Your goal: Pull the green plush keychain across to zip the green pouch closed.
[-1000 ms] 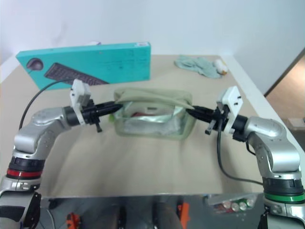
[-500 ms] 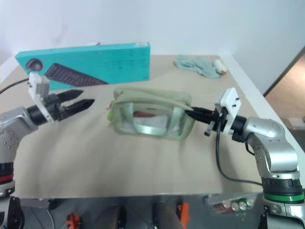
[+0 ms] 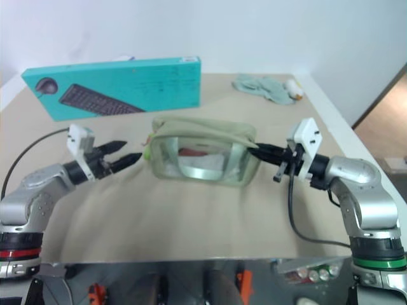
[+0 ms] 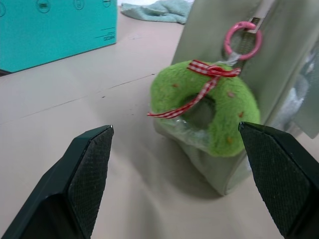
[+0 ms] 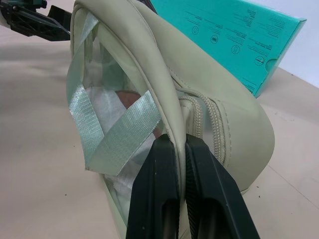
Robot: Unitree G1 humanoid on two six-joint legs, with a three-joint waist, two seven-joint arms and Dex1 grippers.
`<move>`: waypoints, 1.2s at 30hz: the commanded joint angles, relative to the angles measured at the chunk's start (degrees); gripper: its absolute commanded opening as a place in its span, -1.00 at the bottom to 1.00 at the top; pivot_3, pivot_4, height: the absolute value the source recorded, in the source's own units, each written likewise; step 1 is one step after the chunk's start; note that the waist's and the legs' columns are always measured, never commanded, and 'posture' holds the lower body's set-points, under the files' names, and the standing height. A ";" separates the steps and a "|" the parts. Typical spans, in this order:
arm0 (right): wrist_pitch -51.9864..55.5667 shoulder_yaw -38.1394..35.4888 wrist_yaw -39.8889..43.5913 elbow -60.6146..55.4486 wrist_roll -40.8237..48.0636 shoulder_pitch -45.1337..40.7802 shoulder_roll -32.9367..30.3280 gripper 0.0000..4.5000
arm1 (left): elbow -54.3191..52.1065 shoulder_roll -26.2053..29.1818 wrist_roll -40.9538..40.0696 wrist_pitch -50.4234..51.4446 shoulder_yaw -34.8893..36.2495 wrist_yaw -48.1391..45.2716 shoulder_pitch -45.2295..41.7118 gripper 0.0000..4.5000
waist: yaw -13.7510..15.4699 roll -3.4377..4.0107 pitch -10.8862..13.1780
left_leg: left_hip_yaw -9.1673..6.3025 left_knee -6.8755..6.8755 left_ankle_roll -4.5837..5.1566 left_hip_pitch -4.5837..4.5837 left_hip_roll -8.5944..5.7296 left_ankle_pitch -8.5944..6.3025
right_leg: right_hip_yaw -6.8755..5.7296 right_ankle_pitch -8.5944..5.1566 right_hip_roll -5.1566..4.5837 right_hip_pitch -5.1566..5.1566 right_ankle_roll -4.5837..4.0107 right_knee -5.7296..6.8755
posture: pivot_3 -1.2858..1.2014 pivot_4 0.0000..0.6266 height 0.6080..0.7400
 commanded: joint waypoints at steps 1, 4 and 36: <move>-0.27 -1.23 0.01 -0.93 -0.12 0.13 -1.19 -1.00 | -0.04 -0.14 0.73 -2.14 -0.71 -1.11 -1.42 0.85 | 0.00 0.00 0.00 | 0.01 0.00 0.00 0.00 -0.01 0.00 | 0.01 0.01 -0.01 0.00 0.01 0.00 | 0.03 -0.52 1.00; -0.36 -1.27 -0.06 -1.09 -0.11 0.35 -1.31 -1.00 | -1.07 -0.11 0.20 -1.52 -1.32 -1.51 -1.11 0.85 | 0.00 0.00 0.00 | 0.03 0.01 0.00 0.00 -0.04 0.00 | 0.04 0.02 -0.04 0.00 0.04 0.00 | 0.03 -0.52 1.00; -0.07 -1.13 -0.95 -1.65 -0.24 0.93 -1.40 -1.00 | 8.01 -2.71 7.25 -11.35 -5.15 -4.07 -6.74 0.85 | 0.01 0.00 0.00 | 0.00 0.02 0.01 -0.01 -0.03 0.00 | 0.01 0.02 -0.03 0.01 0.04 0.00 | 0.03 -0.52 1.00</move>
